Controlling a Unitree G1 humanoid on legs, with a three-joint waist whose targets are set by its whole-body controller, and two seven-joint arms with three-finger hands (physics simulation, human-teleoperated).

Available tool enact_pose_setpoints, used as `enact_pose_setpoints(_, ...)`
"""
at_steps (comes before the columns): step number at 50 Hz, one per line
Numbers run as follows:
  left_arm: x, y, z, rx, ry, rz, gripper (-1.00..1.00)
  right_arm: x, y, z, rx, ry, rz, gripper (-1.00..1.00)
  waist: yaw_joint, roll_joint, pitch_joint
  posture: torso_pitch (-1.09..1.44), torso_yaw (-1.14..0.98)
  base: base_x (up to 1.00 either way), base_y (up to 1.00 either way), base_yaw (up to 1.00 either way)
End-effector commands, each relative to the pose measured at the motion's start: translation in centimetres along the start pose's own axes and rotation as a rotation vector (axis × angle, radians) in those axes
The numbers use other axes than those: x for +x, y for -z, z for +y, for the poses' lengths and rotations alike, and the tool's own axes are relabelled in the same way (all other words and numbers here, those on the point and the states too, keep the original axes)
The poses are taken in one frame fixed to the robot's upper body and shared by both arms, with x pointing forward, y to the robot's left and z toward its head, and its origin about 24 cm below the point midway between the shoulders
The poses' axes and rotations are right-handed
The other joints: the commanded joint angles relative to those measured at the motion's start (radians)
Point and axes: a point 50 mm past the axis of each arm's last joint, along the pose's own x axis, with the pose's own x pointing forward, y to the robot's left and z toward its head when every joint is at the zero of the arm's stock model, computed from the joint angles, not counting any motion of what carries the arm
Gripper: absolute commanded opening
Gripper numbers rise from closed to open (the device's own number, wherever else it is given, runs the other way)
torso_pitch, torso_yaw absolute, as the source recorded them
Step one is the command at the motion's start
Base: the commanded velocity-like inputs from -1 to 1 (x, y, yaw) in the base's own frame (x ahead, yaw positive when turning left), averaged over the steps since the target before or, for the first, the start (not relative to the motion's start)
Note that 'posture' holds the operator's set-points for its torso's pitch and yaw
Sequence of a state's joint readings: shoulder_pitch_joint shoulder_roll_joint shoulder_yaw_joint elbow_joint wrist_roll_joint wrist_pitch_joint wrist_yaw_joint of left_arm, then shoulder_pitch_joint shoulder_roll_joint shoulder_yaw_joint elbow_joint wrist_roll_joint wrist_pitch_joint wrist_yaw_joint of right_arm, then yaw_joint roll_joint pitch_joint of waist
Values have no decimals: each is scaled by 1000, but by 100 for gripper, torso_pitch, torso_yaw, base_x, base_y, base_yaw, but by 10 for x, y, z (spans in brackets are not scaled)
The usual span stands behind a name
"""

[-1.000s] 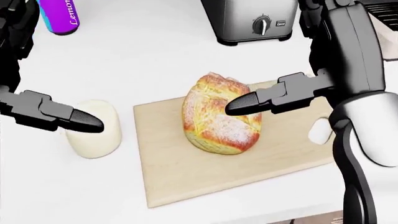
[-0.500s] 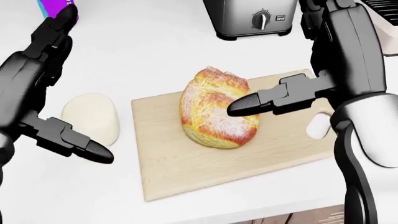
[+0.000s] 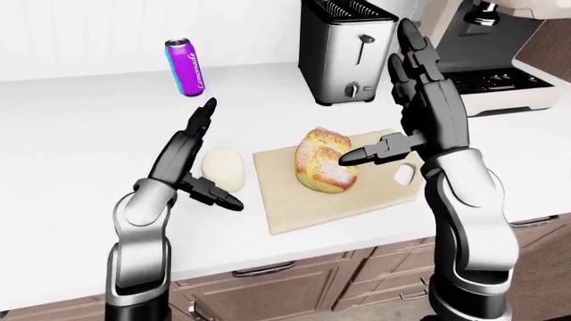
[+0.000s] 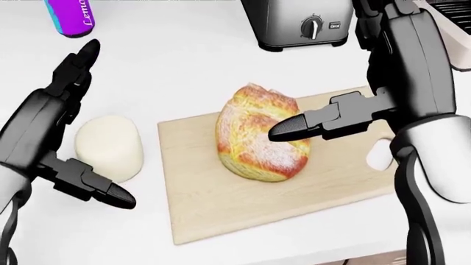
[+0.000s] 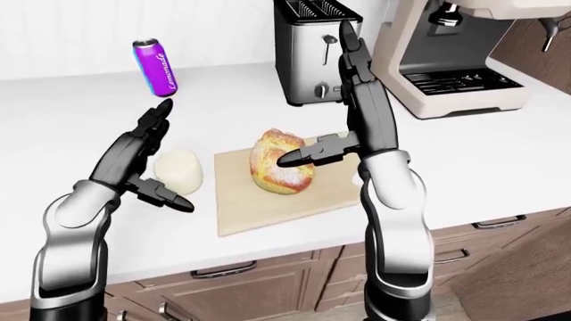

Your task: Pick up the wedge of cheese and place it on the slice of bread to prepare a simple cheese on bread dish.

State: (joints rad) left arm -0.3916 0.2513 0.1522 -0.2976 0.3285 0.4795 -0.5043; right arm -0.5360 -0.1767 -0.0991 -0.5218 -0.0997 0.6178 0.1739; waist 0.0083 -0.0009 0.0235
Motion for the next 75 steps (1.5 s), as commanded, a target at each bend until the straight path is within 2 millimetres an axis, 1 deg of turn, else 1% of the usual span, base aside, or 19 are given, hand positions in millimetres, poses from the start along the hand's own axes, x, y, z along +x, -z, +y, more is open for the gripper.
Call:
enact_pose_setpoints(1, -1, -14, 8, 37, -39, -72, 100, 0, -15, -3, -16, 15, -80, 100, 0, 2, -23, 0, 0, 0, 0, 0)
enact_pose_setpoints(13, -1, -9, 8, 35, -36, -50, 100, 3, -16, -2, -17, 8, -83, 100, -1, 3, -22, 0, 0, 0, 0, 0)
enact_pose_setpoints(14, -1, -9, 8, 36, -34, -49, 95, 3, -16, -2, -18, 8, -83, 100, -1, 3, -22, 0, 0, 0, 0, 0)
enact_pose_setpoints(16, -1, -7, 10, 48, -44, -43, 95, 3, -15, -1, -14, 6, -83, 100, -1, 3, -21, 0, 0, 0, 0, 0)
enact_pose_setpoints(20, -2, -2, 10, 59, -43, -30, 79, 3, -15, -1, -13, 6, -82, 100, -1, 4, -21, 0, 0, 0, 0, 0)
enact_pose_setpoints(23, -2, -3, 10, 56, -48, -30, 55, 3, -16, -1, -15, 6, -83, 100, 0, 5, -21, 0, 0, 0, 0, 0)
enact_pose_setpoints(24, -2, -2, 9, 65, -43, -27, 55, 3, -16, -2, -18, 7, -81, 100, 0, 5, -21, 0, 0, 0, 0, 0)
enact_pose_setpoints(27, -2, -2, 9, 65, -44, -25, 30, 4, -17, -1, -19, 5, -83, 100, 1, 5, -21, 0, 0, 0, 0, 0)
enact_pose_setpoints(32, -2, -1, 8, 71, -39, -21, 21, 4, -18, -1, -19, 5, -86, 100, 1, 5, -20, 0, 0, 0, 0, 0)
enact_pose_setpoints(33, -2, 0, 7, 76, -37, -20, 0, 4, -18, -1, -19, 4, -86, 100, 1, 5, -20, 0, 0, 0, 0, 0)
enact_pose_setpoints(34, -2, 0, 7, 74, -40, -20, 4, 4, -18, -1, -18, 3, -87, 100, 1, 5, -20, 0, 0, 0, 0, 0)
enact_pose_setpoints(36, -2, 0, 7, 75, -40, -20, 0, 4, -19, -1, -19, 5, -87, 100, 1, 5, -21, 0, 0, 0, 0, 0)
enact_pose_setpoints(37, -2, 0, 6, 74, -34, -18, -7, 4, -19, -1, -19, 4, -88, 100, 0, 5, -21, 0, 0, 0, 0, 0)
enact_pose_setpoints(40, -2, 2, 3, 80, -29, -15, -9, 4, -20, -1, -19, 4, -89, 100, 0, 5, -22, 0, 0, 0, 0, 0)
enact_pose_setpoints(46, -2, -4, 7, 84, -43, -27, -15, 4, -20, -1, -21, 4, -90, 100, 0, 7, -25, 0, 0, 0, 0, 0)
enact_pose_setpoints(52, -2, -12, 9, 93, -50, -42, -21, 3, -20, -2, -21, 5, -89, 100, -1, 6, -25, 0, 0, 0, 0, 0)
enact_pose_setpoints(59, -1, -29, 12, 88, -49, -77, -28, 2, -22, -3, -26, 8, -90, 100, -1, 4, -24, 0, 0, 0, 0, 0)
enact_pose_setpoints(66, 6, -58, 22, 101, -61, -133, -33, -2, -25, -7, -31, 22, -93, 100, 1, 0, -21, 0, 0, 0, 0, 0)
enact_pose_setpoints(75, 15, -92, 24, 88, -41, -208, -36, -8, -28, -13, -42, 38, -94, 100, 1, -3, -17, 0, 0, 0, 0, 0)
